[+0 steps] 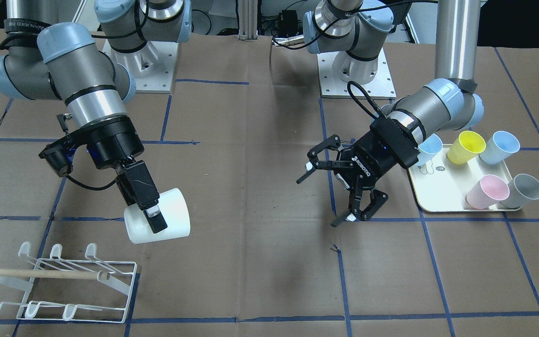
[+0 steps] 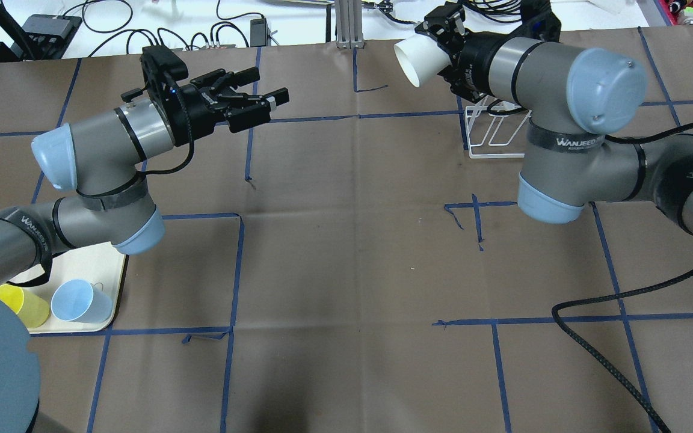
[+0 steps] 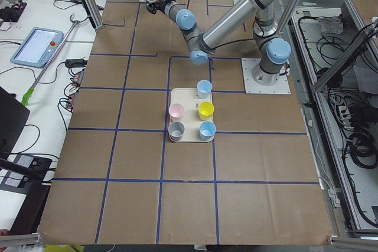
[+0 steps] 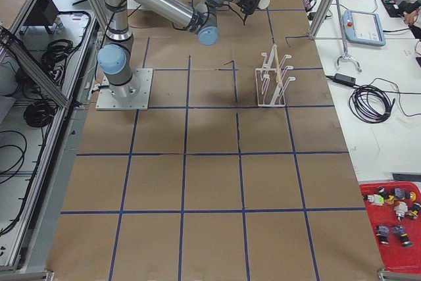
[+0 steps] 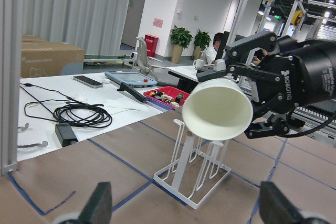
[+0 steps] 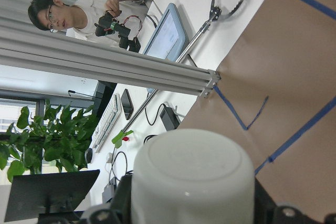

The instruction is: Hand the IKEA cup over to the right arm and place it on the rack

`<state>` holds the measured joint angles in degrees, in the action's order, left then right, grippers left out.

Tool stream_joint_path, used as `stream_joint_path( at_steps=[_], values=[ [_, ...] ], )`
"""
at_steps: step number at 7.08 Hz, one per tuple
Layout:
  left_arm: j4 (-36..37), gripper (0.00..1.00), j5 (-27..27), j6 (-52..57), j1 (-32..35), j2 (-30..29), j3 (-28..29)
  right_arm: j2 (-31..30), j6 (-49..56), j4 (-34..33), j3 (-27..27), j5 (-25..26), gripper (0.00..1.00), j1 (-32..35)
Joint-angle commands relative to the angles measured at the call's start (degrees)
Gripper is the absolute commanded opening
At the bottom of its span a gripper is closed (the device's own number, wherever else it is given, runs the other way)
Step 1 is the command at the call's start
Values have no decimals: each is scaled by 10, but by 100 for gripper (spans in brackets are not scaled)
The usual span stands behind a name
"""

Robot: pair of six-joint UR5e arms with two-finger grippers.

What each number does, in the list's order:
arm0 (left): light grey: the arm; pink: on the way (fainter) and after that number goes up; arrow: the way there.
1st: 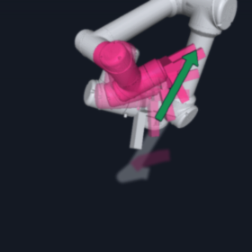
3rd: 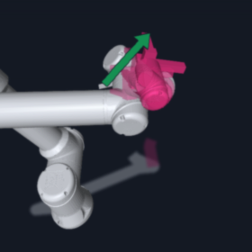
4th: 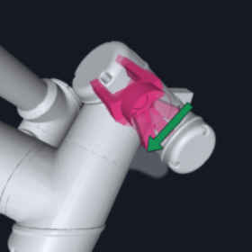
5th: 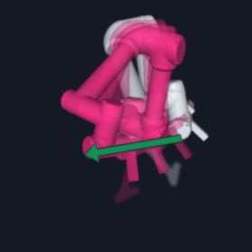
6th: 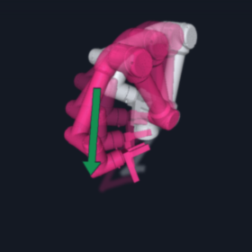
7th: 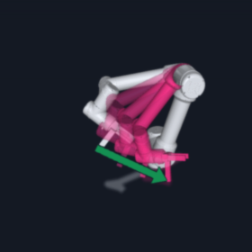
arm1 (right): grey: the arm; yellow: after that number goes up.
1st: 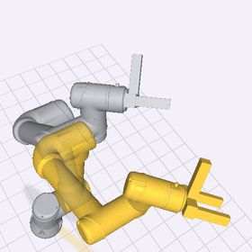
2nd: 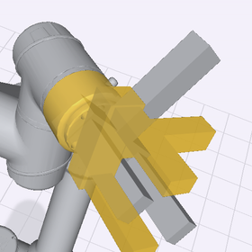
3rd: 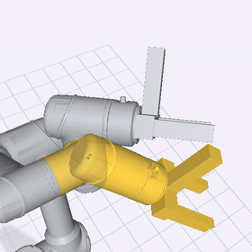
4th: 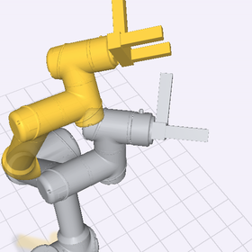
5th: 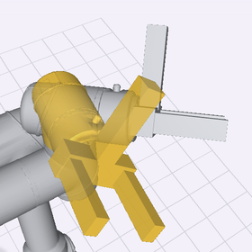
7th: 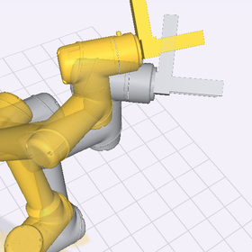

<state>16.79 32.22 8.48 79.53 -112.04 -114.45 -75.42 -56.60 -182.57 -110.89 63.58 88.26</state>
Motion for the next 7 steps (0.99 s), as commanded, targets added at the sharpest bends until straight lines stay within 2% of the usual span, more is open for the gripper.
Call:
stream_joint_path(
  at_steps=[1,2,3,4,6,7],
  values=[
    [-144,98,200,-13,16,8,47,35,207,-2,29,33,14,-17],
    [-255,98,314,-13,46,22,77,44,326,-2,50,92,15,-26],
    [-396,98,430,-14,80,39,119,56,396,-4,62,111,15,-30],
    [-556,99,509,-15,106,54,162,74,433,-29,76,148,15,-34],
    [-818,99,552,-23,113,84,223,139,486,-94,117,161,17,-48],
    [-918,99,583,-23,112,108,243,176,537,-163,144,161,22,-60]
  ],
)
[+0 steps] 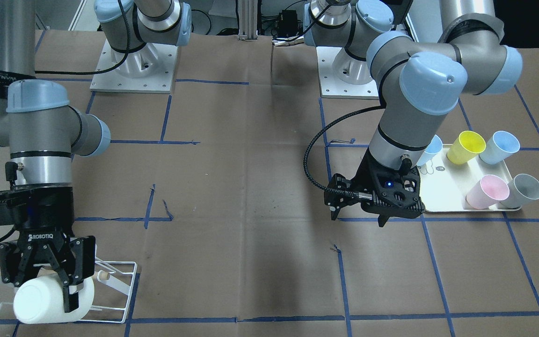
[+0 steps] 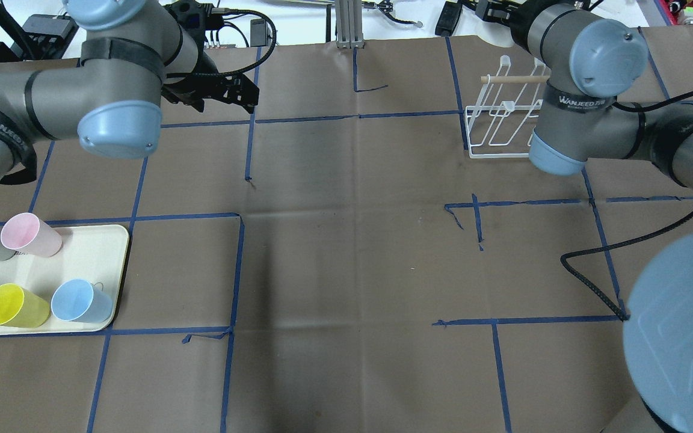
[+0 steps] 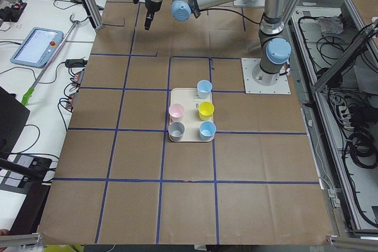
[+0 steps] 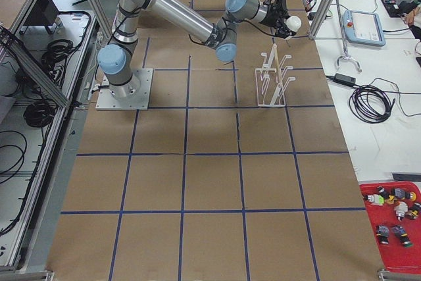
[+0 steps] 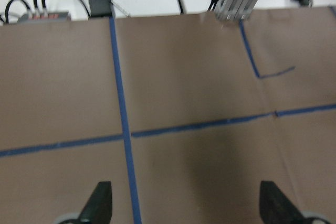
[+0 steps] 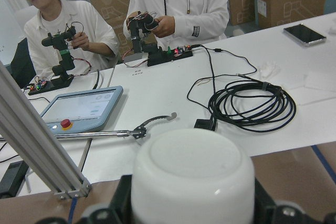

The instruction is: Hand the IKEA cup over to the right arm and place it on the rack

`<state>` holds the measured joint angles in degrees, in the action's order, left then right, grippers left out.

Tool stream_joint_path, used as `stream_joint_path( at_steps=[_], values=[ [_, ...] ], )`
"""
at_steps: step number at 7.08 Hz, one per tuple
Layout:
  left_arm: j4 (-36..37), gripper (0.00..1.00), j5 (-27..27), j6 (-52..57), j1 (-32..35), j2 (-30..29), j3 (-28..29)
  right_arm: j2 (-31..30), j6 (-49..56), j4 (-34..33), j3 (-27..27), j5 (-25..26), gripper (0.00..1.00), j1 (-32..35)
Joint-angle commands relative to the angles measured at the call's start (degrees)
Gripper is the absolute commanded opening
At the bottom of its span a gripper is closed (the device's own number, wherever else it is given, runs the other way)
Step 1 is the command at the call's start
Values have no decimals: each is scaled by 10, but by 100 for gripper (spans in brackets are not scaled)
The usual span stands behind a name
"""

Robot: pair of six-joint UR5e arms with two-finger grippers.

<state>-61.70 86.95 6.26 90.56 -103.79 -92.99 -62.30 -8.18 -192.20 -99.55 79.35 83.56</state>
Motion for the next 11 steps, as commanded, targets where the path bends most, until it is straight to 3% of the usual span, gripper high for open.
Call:
stream_joint_path(
  at_steps=[1,3,6,11],
  values=[
    [-203,99,38,-1,-3,58,33,60,80,-96,32,5,24,-13],
    [-229,99,38,0,-6,118,12,60,81,-94,6,17,21,-13],
    [-278,99,39,15,-30,144,-6,64,81,-98,-23,19,20,-14],
    [-263,99,38,294,-319,290,-212,79,75,-99,-28,31,23,-13]
  ],
)
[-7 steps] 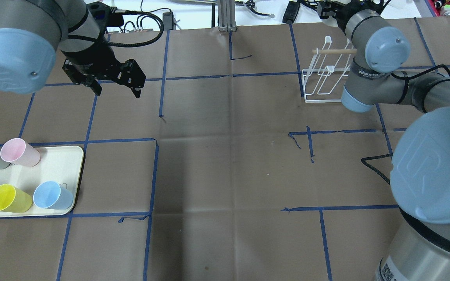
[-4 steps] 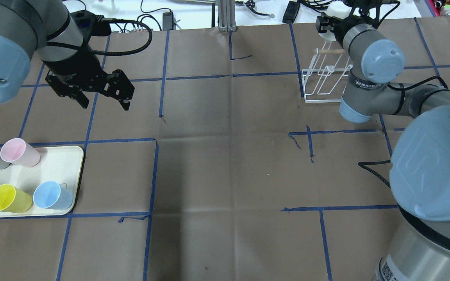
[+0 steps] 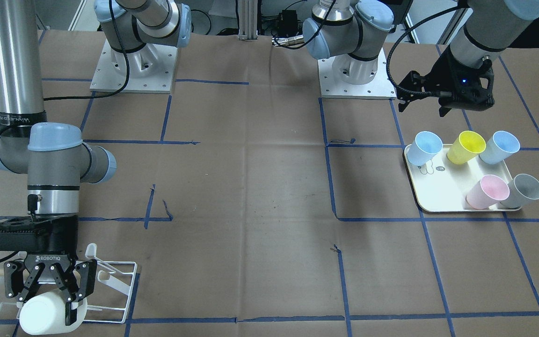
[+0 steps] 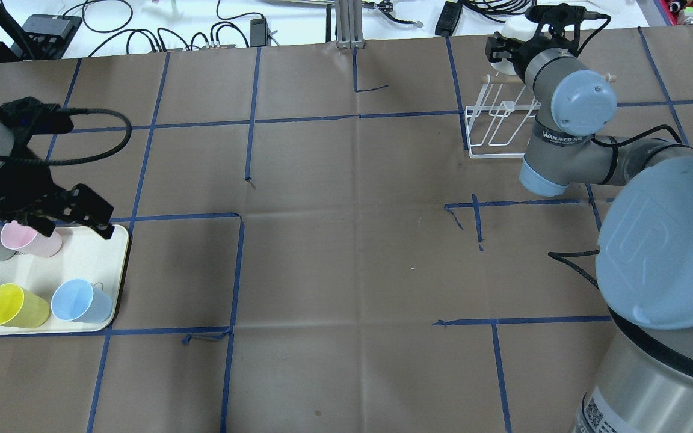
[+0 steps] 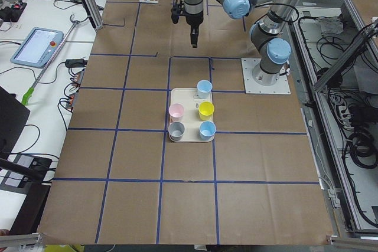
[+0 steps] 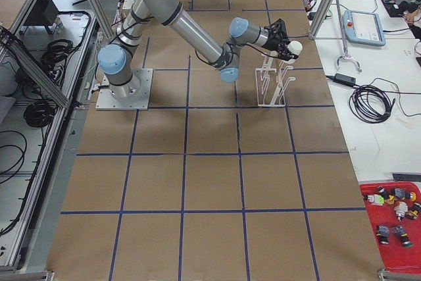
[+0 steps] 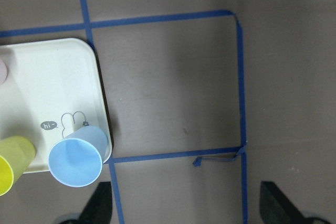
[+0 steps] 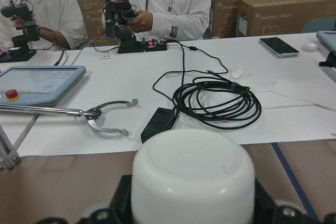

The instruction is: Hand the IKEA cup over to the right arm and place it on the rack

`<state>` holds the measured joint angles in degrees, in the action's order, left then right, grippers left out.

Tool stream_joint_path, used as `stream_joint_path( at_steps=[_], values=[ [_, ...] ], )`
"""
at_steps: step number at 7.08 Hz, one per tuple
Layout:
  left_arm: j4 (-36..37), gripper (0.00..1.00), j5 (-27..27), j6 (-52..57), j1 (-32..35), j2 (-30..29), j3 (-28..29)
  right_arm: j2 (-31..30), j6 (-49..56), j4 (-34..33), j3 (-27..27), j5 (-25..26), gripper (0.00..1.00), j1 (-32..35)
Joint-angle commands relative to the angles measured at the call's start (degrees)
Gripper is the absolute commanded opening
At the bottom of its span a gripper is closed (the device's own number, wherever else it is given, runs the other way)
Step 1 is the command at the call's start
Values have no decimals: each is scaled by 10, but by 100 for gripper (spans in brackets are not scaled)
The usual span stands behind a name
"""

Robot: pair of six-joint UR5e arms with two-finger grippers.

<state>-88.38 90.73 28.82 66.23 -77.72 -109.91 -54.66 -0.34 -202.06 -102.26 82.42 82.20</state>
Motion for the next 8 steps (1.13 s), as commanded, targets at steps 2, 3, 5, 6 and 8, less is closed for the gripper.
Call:
stream_joint_path(
  at_steps=[2,3,5,6,8],
  values=[
    [37,98,26,105,-116,32,-71,3,-20,0,-1,1,89,2],
    [72,98,26,105,-117,28,-90,3,-47,2,-1,0,99,2],
    [135,98,23,99,-116,9,-135,2,-48,3,-1,0,100,3],
    [177,98,21,98,-116,2,-157,1,-44,4,-1,0,100,3],
    [283,98,21,95,-114,-60,-194,-7,-45,6,4,-4,100,3]
  ],
)
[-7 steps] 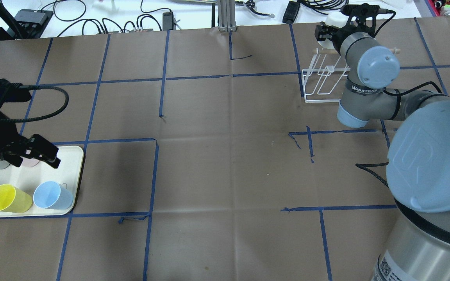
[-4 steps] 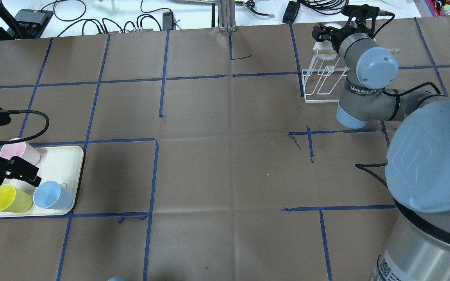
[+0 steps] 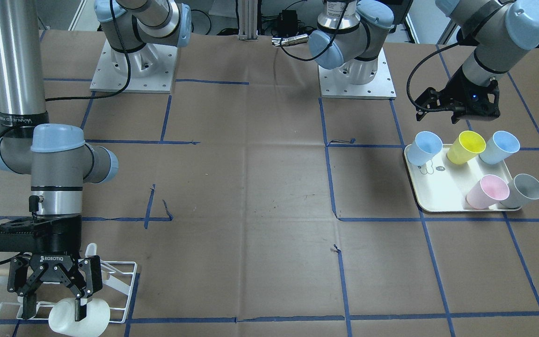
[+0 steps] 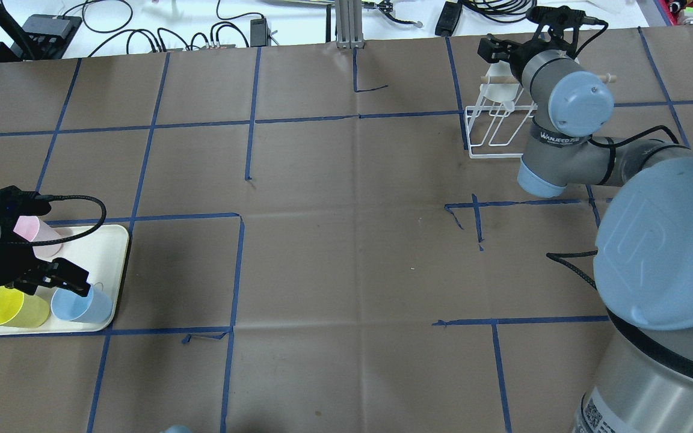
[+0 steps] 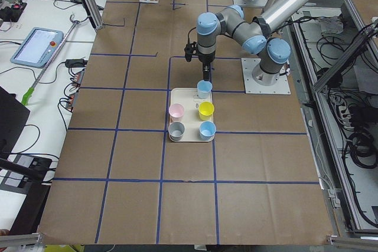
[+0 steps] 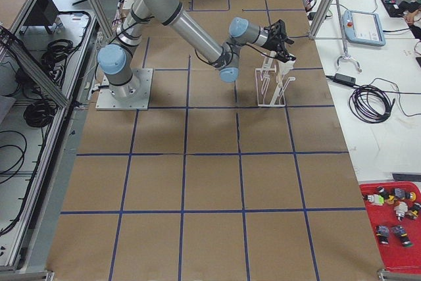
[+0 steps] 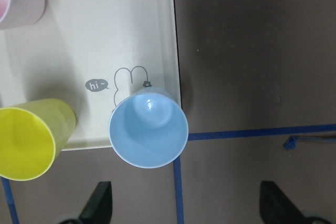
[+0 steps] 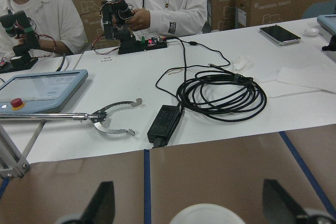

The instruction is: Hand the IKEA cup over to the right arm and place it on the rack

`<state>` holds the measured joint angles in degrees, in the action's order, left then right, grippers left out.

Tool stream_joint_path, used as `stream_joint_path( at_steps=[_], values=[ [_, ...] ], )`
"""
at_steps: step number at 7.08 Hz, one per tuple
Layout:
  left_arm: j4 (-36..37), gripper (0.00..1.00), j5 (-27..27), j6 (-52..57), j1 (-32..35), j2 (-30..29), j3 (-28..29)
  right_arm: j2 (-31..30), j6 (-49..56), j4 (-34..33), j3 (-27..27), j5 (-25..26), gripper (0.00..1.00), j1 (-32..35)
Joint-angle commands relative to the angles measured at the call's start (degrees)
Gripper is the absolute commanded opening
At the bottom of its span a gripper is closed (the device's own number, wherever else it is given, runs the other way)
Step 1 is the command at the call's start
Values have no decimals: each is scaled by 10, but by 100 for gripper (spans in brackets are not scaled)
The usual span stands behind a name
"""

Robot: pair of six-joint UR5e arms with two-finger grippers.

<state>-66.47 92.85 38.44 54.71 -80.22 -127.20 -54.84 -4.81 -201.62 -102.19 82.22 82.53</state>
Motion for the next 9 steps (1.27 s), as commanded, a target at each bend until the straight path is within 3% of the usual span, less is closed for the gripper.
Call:
stream_joint_path(
  at_steps=[1,4,6,7,8,9],
  values=[
    [71,98,-4,-4,6,-48,-24,-11,1,2,4,2,100,2],
    [90,97,-14,-9,14,-51,-63,-71,-6,9,0,-29,100,12],
    [100,97,-8,-7,12,-56,-63,-120,-8,78,-5,-125,100,32],
    [100,90,-7,-6,11,-53,-60,-146,-10,117,-7,-190,100,44],
    [100,62,-5,-6,11,-51,-60,-166,-33,153,-11,-216,100,52],
    [100,30,-3,-5,11,-49,-59,-177,-127,155,-25,-218,100,61]
  ],
)
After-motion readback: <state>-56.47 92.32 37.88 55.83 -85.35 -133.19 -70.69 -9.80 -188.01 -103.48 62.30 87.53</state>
